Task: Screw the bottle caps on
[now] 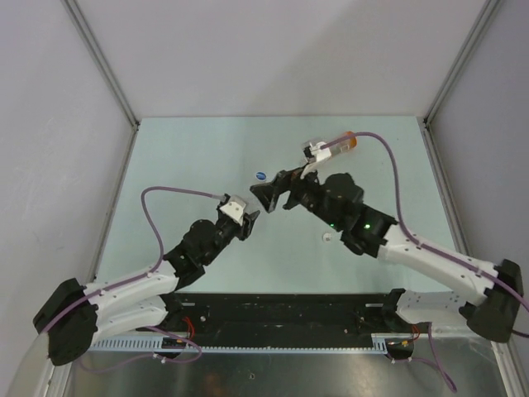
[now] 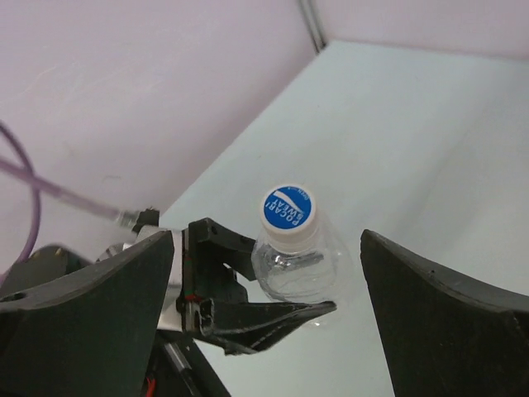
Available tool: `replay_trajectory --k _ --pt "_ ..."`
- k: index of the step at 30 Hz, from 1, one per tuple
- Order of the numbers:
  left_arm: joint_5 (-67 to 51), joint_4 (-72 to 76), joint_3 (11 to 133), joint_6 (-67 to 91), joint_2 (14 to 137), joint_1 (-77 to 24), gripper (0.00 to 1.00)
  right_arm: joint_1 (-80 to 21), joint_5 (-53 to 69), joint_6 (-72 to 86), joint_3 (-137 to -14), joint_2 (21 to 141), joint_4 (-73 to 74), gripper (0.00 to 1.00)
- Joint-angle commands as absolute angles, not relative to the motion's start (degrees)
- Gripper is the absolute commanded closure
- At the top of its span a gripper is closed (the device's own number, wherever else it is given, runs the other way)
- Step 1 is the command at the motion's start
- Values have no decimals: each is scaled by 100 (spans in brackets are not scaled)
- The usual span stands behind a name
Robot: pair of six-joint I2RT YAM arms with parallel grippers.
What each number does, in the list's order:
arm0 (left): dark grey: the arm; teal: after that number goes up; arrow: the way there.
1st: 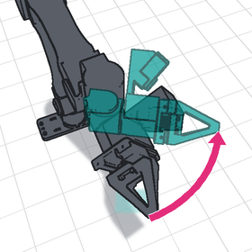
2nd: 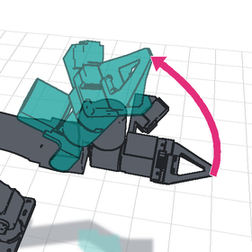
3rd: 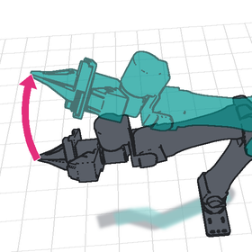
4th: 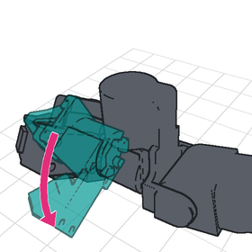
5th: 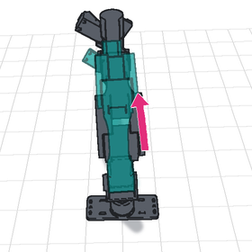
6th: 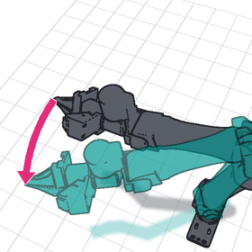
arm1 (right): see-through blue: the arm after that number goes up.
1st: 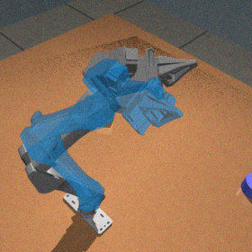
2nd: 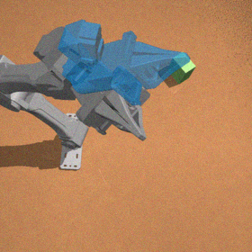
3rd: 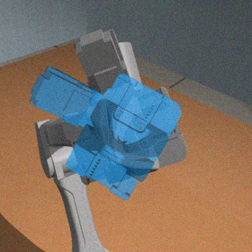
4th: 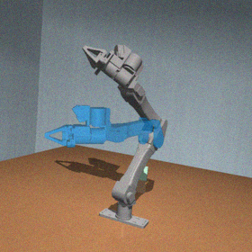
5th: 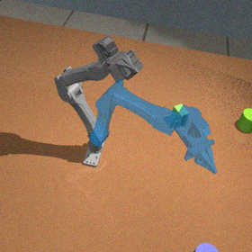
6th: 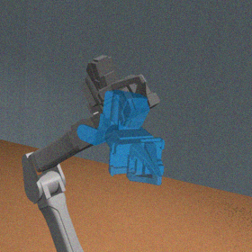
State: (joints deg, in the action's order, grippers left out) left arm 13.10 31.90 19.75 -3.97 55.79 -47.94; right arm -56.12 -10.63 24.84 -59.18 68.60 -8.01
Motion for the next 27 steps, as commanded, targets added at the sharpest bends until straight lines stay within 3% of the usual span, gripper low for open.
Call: replay_trajectory --k 1,5,14,20,27 --pt "465 3183 2144 -359 5211 -4690 100 -5361 513 893 -5956 6078 -371 1" --pt "-1274 3109 2126 -279 5094 -4204 100 -5289 1160 -472 -5823 5557 274 1" --pt "-4635 2933 2047 -914 4817 -3904 100 -5023 4034 -2394 -5528 4784 1291 7" --pt "-5362 2815 2113 -1109 4865 -3906 100 -5010 4409 -2649 -5524 4668 1546 11" --pt "-5556 2623 2241 -1198 5026 -3905 100 -5059 4753 -2080 -5528 4894 770 18"
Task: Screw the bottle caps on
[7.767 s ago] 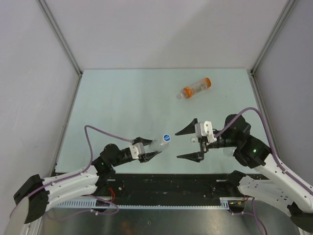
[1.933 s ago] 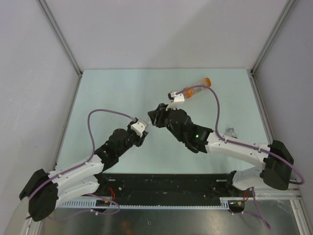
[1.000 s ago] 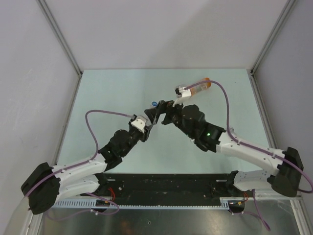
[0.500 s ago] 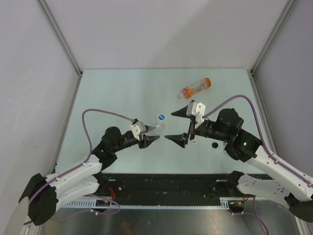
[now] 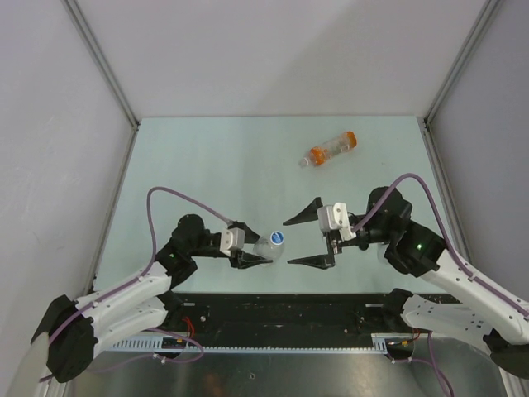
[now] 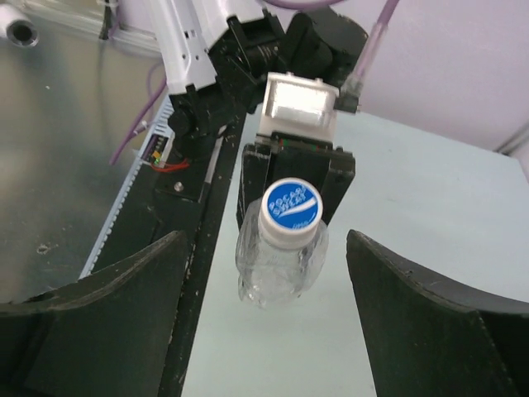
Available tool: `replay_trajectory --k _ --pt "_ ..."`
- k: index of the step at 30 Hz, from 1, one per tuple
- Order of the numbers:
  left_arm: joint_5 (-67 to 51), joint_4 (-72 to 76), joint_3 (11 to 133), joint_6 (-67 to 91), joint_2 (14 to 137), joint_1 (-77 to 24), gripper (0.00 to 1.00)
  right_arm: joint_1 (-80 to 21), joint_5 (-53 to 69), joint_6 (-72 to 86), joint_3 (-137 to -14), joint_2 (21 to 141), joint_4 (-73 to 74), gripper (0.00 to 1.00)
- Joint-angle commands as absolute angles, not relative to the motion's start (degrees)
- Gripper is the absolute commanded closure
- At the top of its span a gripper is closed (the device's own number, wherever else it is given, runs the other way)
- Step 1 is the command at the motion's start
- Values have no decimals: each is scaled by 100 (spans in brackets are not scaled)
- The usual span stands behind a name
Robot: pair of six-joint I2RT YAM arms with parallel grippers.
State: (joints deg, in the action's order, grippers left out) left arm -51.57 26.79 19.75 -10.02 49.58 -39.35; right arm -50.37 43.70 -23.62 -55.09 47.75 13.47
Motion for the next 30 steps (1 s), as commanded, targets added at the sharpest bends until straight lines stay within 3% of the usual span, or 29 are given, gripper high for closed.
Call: replay_trajectory --k 1,16,21,26,30 --pt "-5564 2599 2259 -1206 5036 -3908 100 -5087 4736 -2002 -5528 4956 671 20" --pt "-5459 2463 2358 -1305 5084 -3909 100 -5336 4583 -1800 -5526 5247 392 46" --pt "-5461 2454 2367 -1245 5021 -3908 100 -5389 4452 -1891 -5528 5299 528 48" --pt "-5400 2452 2349 -1203 4927 -3910 100 -5429 4416 -1876 -5528 5308 522 69" --pt "-5027 2453 2345 -1083 4810 -3904 100 -5525 3939 -1602 -5528 5376 524 75"
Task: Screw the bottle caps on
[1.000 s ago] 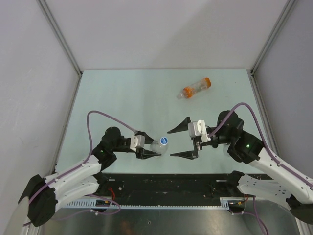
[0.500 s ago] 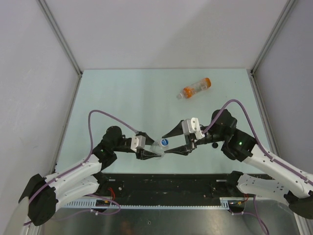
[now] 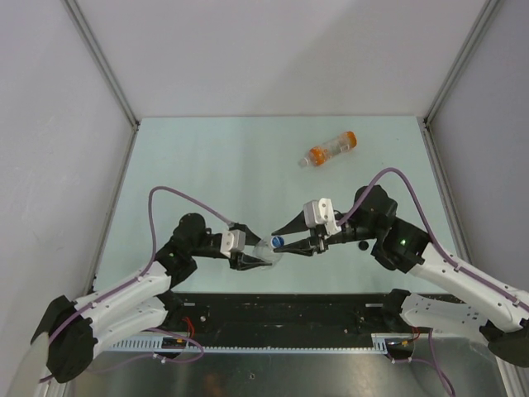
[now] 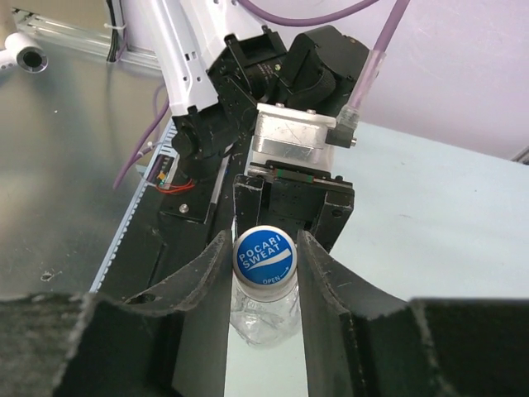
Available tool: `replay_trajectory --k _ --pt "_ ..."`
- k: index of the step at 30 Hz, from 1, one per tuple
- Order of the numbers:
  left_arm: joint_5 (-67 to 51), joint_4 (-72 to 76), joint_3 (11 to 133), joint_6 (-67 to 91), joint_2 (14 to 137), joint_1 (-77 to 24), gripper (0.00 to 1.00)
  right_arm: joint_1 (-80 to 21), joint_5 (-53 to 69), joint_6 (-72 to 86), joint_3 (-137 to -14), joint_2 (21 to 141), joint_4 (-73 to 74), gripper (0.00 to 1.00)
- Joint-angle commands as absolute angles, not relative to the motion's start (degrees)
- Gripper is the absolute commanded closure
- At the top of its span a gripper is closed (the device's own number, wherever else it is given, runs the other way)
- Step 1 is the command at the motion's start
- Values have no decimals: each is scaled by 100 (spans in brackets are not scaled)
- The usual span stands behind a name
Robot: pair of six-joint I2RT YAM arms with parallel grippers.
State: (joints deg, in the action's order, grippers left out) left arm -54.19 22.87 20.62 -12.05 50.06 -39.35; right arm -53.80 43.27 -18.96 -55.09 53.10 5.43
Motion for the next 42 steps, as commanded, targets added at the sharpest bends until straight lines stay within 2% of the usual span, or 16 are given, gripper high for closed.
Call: replay_trajectory --k 1,5,9,12,21,26,29,31,33,37,42 --pt "-4715 2452 2355 -998 4734 -3903 100 -5566 3648 -1456 -5528 5408 530 76" --pt "-3171 2463 2426 -490 4367 -3913 100 -5663 2041 -641 -5528 5723 484 83" --pt "-2397 2464 2362 -440 4195 -4012 100 -5708 685 378 -5524 6297 327 93" --pt "-1191 2478 2330 -463 4214 -4251 100 -5725 -437 1395 -5528 6736 141 99" --pt "1169 2714 2547 -437 4919 -4772 100 -5708 -2485 3920 -5528 7763 -67 100" --pt "2454 2948 2756 -288 5512 -5062 100 -5730 -2951 5124 -5528 8129 -52 100" --pt "2735 3060 2820 -305 5812 -5191 100 -5759 -2991 5353 -5528 8206 -203 99" --pt "2639 3107 2795 -318 5911 -5215 100 -5764 -2910 5267 -5528 8184 -343 94" --pt "2527 3134 2740 -304 5927 -5219 100 -5741 -2786 5021 -5528 8108 -479 85" --pt "2282 3157 2566 -369 5799 -5227 100 -5505 -2126 4095 -5528 7732 -817 56" --pt "1839 3170 2331 -515 5564 -5211 100 -4902 -556 2673 -5526 7014 -1076 18"
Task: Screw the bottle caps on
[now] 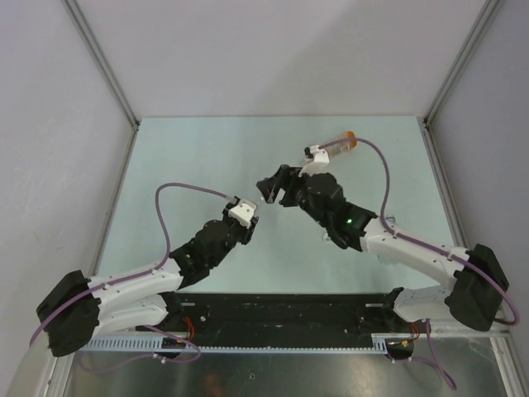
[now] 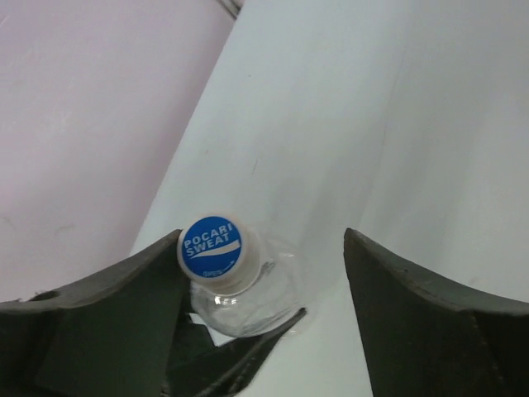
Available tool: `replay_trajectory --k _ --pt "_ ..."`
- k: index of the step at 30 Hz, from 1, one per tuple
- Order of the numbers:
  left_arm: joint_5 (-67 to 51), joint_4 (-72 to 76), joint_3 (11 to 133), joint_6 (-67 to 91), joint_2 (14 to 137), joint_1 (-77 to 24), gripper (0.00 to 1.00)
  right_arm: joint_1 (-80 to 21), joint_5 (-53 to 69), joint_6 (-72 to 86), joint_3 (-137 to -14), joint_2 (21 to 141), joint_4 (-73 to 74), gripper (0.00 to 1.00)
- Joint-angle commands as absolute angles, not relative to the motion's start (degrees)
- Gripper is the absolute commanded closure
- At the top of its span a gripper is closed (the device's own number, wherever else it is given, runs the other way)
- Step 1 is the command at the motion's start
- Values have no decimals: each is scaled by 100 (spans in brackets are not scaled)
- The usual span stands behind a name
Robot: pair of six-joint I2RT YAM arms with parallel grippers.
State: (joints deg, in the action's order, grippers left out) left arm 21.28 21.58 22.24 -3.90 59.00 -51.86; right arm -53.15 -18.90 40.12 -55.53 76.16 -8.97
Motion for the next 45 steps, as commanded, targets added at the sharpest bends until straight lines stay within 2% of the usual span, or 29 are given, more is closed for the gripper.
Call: replay_trajectory --k 1,5,9,12,16,21,33,37,45 --pt "1746 3171 2299 -574 5542 -5207 100 -4745 -168 2361 -5527 6851 -1078 12" --pt "1288 3166 2229 -682 5500 -5129 100 -4212 1498 1247 -5528 6203 -925 2" --pt "394 3138 2210 -762 5355 -4829 100 -3954 3247 -55 -5517 5600 -133 1" --pt "-1005 3048 2139 -904 5108 -4504 100 -3918 4291 -1505 -5413 5245 808 1" --pt "-3294 2972 1988 -1047 4744 -4123 100 -3891 5122 -2849 -5237 4727 1541 1" --pt "-4548 2848 1922 -1174 4519 -4045 100 -3891 5646 -2986 -5154 4469 1493 2" --pt "-5041 2782 2019 -1212 4719 -4041 100 -4220 6074 -1818 -5116 5037 -379 8" --pt "-4975 2782 2037 -1186 4750 -4042 100 -4492 6053 -1792 -5124 5174 -622 10" --pt "-4860 2778 2026 -1170 4711 -4043 100 -4919 5844 -1964 -5124 5265 -688 20"
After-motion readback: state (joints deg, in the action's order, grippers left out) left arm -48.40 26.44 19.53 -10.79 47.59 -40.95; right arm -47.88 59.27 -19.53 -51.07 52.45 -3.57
